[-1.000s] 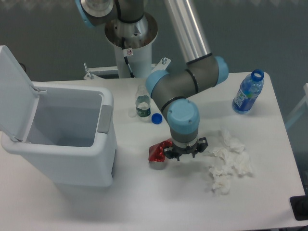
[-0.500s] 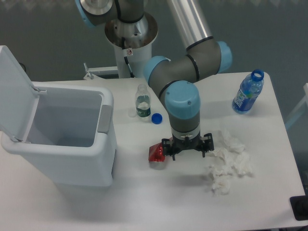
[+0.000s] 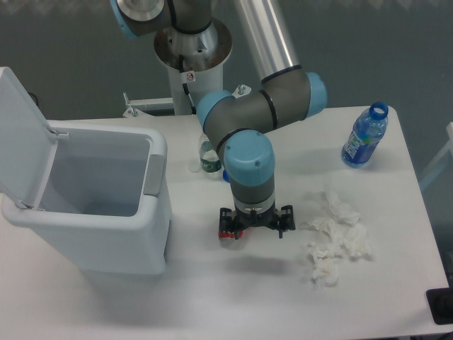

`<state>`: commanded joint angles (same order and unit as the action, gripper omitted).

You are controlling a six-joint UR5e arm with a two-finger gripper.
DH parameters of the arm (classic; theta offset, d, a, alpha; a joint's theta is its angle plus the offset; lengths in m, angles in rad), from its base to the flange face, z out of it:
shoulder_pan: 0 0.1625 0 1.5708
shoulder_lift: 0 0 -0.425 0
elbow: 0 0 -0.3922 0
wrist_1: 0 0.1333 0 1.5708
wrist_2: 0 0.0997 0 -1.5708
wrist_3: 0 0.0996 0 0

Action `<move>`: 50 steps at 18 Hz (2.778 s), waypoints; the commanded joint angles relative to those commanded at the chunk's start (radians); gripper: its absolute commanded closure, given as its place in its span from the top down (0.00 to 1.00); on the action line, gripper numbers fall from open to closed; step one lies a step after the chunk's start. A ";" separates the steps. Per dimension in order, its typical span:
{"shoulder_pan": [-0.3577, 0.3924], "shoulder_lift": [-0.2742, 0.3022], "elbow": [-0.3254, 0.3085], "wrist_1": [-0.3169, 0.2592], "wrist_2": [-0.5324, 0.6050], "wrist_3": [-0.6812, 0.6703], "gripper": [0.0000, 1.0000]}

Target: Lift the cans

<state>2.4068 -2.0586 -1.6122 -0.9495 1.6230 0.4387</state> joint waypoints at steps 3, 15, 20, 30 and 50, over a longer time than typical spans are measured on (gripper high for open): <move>-0.002 -0.020 -0.009 0.002 -0.044 0.000 1.00; -0.023 -0.029 -0.061 0.005 -0.048 0.000 1.00; -0.025 -0.026 -0.072 0.006 -0.046 -0.002 1.00; -0.023 -0.029 -0.086 0.008 -0.046 -0.011 1.00; -0.023 -0.025 -0.084 0.005 -0.038 0.000 0.62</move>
<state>2.3838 -2.0831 -1.6966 -0.9449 1.5846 0.4387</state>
